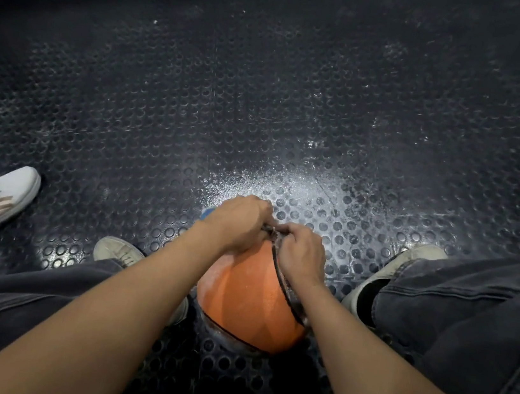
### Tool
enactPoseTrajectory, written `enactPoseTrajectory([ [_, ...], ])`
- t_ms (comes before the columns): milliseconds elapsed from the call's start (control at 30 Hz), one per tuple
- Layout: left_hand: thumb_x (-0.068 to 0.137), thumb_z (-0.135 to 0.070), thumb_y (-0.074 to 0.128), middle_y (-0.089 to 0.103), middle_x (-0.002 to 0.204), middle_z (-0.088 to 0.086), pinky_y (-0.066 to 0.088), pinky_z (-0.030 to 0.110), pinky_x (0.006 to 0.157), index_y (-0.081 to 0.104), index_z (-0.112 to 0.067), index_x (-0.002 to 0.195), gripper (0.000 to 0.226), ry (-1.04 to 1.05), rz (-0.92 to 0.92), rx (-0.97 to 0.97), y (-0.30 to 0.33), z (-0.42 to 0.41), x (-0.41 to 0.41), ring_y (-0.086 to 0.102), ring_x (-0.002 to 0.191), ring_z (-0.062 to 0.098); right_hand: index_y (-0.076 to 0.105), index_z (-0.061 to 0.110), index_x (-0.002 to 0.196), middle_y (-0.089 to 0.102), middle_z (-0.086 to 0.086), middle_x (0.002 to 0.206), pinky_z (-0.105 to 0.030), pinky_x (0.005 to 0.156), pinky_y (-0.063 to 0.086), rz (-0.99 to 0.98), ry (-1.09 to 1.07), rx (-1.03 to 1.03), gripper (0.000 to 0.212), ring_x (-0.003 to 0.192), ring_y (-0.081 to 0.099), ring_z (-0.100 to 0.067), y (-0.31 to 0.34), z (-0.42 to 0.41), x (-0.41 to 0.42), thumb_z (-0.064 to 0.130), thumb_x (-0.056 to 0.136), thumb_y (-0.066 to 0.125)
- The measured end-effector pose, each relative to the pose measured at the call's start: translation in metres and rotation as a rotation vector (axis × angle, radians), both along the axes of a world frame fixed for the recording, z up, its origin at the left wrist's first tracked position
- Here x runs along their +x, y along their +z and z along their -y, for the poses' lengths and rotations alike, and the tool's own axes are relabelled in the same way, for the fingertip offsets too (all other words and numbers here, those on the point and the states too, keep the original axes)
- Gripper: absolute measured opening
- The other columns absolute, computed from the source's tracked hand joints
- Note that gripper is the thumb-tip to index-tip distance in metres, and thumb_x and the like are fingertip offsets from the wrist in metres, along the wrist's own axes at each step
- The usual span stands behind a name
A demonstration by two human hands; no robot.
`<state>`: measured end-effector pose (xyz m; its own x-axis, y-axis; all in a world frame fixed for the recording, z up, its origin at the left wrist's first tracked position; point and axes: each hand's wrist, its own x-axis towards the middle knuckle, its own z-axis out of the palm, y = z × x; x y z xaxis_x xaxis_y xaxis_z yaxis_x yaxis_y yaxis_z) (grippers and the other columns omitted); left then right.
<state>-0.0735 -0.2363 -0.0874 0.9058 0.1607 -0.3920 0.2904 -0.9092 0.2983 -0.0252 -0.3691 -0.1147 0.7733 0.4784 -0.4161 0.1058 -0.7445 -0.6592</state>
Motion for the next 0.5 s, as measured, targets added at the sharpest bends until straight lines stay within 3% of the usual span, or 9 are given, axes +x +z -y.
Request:
enactPoseTrajectory([
  [67, 0.085, -0.029, 0.063, 0.063, 0.088, -0.001, 0.052, 0.037, 0.069, 0.071, -0.023, 0.095, 0.014, 0.021, -0.03, 0.037, -0.003, -0.001, 0.006, 0.061, 0.082, 0.022, 0.072, 0.022, 0.117, 0.072, -0.005, 0.107, -0.037, 0.081, 0.051, 0.004, -0.014, 0.003, 0.036, 0.087, 0.059, -0.019, 0.0, 0.001, 0.0, 0.011, 0.099, 0.044],
  [200, 0.085, -0.034, 0.063, 0.065, 0.084, -0.004, 0.051, 0.034, 0.064, 0.068, -0.023, 0.08, 0.013, -0.169, -0.089, -0.073, 0.004, 0.008, 0.002, 0.061, 0.075, 0.017, 0.074, 0.021, 0.11, 0.073, -0.003, 0.102, -0.031, 0.067, 0.044, 0.005, -0.023, 0.011, 0.033, 0.079, 0.058, -0.017, -0.004, 0.005, 0.002, 0.01, 0.098, 0.045],
  [367, 0.083, -0.024, 0.063, 0.064, 0.082, -0.002, 0.052, 0.036, 0.063, 0.062, -0.021, 0.069, 0.014, 0.01, -0.084, 0.034, -0.003, -0.005, 0.013, 0.06, 0.075, 0.022, 0.072, 0.022, 0.117, 0.073, -0.003, 0.106, -0.031, 0.072, 0.049, -0.015, -0.03, 0.016, 0.03, 0.08, 0.058, -0.016, -0.004, 0.001, 0.001, 0.013, 0.101, 0.048],
  [500, 0.084, -0.031, 0.066, 0.065, 0.085, -0.004, 0.05, 0.034, 0.065, 0.07, -0.022, 0.078, 0.012, -0.186, -0.101, -0.128, 0.006, 0.005, 0.007, 0.059, 0.076, 0.016, 0.073, 0.02, 0.111, 0.073, -0.004, 0.1, -0.027, 0.059, 0.039, -0.016, -0.045, 0.005, 0.032, 0.07, 0.054, -0.014, -0.007, 0.005, 0.003, 0.01, 0.1, 0.045],
])
